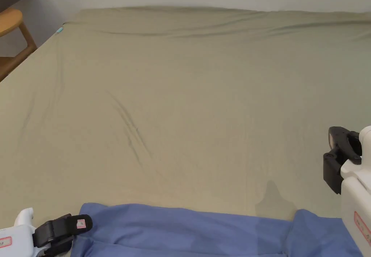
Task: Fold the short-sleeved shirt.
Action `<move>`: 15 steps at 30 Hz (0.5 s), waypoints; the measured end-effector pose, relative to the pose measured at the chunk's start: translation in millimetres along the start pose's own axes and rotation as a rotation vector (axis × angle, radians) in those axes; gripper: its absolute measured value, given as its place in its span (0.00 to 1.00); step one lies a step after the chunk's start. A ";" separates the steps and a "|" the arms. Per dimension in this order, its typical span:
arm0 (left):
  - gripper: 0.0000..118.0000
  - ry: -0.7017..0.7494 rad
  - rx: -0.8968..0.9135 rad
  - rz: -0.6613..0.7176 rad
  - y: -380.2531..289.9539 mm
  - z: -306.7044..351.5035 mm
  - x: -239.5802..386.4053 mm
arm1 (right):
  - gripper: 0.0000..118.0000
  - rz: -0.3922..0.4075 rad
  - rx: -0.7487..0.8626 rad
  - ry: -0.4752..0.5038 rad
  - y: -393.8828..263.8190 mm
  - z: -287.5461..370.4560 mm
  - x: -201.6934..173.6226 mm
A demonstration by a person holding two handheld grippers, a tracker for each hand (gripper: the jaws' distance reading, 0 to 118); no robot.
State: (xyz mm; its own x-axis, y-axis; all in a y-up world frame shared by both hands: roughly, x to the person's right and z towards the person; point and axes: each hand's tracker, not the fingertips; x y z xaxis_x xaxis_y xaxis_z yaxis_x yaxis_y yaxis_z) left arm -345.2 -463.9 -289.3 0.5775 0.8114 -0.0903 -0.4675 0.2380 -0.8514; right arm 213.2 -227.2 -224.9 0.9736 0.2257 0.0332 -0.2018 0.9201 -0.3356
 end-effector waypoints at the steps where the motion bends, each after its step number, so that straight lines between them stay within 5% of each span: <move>1: 0.94 -0.042 -0.009 0.061 0.2 -1.7 -2.3 | 0.00 -0.002 -0.001 0.002 -3.1 0.1 1.3; 3: 0.94 -0.127 -0.043 0.172 -7.9 -18.3 -11.5 | 0.00 0.000 -0.002 0.000 -2.3 0.5 1.4; 6: 0.82 -0.206 -0.087 0.156 -28.4 -38.0 10.3 | 0.00 0.000 0.003 0.007 -3.1 -0.2 1.4; 9: 0.07 -0.090 -0.094 0.146 -36.6 -62.1 0.0 | 0.00 -0.002 0.009 0.018 1.1 1.4 -3.3; 10: 0.06 0.026 -0.122 0.131 -38.0 -68.3 0.6 | 0.00 0.000 0.010 0.023 1.8 1.9 -4.2; 12: 0.06 -0.125 -0.105 0.162 -30.1 -53.7 5.5 | 0.00 0.013 0.014 0.027 2.5 3.4 -5.4; 15: 0.06 0.001 -0.109 0.027 -27.4 -50.2 28.9 | 0.00 0.030 0.017 0.025 9.7 10.7 -11.1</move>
State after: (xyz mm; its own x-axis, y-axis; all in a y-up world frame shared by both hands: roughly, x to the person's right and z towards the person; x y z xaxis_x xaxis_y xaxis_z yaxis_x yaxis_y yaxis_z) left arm -282.0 -473.8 -294.5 0.5668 0.8159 -0.1144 -0.4073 0.1568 -0.8997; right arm 199.2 -217.4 -218.4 0.9694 0.2454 -0.0007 -0.2327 0.9185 -0.3197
